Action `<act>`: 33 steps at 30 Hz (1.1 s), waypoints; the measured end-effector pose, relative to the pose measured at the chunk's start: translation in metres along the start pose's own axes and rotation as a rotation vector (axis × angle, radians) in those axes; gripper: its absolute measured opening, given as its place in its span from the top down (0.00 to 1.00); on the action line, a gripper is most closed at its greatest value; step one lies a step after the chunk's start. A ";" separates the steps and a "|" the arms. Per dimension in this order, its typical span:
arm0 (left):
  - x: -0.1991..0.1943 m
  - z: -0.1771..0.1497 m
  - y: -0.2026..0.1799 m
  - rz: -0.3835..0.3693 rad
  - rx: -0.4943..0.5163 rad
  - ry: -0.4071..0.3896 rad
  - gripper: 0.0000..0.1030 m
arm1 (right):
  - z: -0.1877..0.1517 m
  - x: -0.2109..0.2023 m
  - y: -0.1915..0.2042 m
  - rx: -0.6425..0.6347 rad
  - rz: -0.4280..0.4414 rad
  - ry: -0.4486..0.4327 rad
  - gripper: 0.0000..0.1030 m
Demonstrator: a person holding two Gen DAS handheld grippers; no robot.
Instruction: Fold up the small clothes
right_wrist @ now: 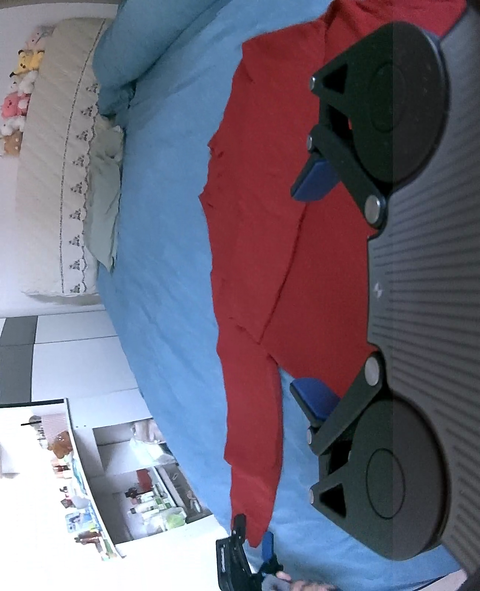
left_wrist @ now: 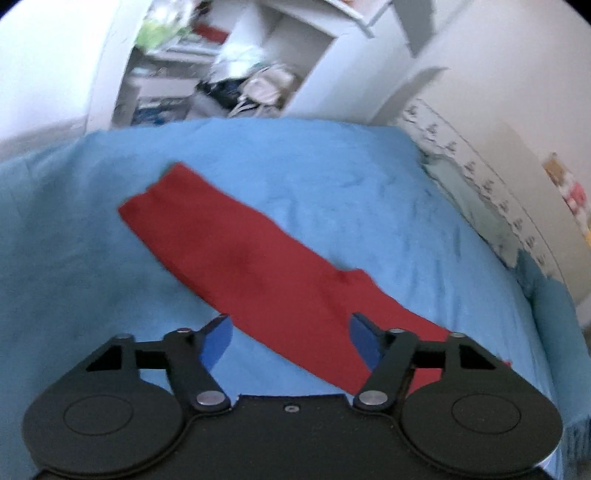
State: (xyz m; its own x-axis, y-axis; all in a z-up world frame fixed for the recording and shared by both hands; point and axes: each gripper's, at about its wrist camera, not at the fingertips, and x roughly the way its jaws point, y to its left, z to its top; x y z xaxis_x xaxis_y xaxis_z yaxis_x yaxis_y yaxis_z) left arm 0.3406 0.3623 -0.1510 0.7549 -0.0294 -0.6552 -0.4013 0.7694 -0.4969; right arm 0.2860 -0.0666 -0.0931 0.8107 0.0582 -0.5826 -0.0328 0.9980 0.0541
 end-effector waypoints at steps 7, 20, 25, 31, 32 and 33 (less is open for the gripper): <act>0.015 0.012 0.027 0.000 -0.097 -0.033 0.65 | -0.009 0.017 0.001 -0.022 -0.027 0.020 0.00; -0.014 0.008 0.044 0.171 -0.158 -0.061 0.65 | -0.015 0.030 -0.002 -0.025 -0.028 0.006 0.00; 0.001 0.021 0.042 0.165 -0.180 -0.102 0.69 | -0.015 0.030 -0.001 -0.026 -0.024 0.002 0.00; -0.004 0.034 0.018 0.163 -0.113 -0.129 0.96 | -0.014 0.028 -0.006 -0.049 -0.036 -0.017 0.00; -0.008 0.036 0.009 0.154 -0.089 -0.141 0.96 | -0.014 0.028 -0.009 -0.041 -0.039 -0.022 0.00; -0.012 0.037 -0.003 0.136 -0.064 -0.153 0.96 | -0.013 0.028 -0.013 -0.029 -0.039 -0.026 0.00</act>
State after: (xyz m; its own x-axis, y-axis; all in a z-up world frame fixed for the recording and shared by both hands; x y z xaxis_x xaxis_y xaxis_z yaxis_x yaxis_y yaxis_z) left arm 0.3517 0.3841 -0.1200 0.7592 0.1729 -0.6275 -0.5337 0.7173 -0.4480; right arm 0.3016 -0.0773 -0.1210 0.8267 0.0191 -0.5623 -0.0177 0.9998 0.0079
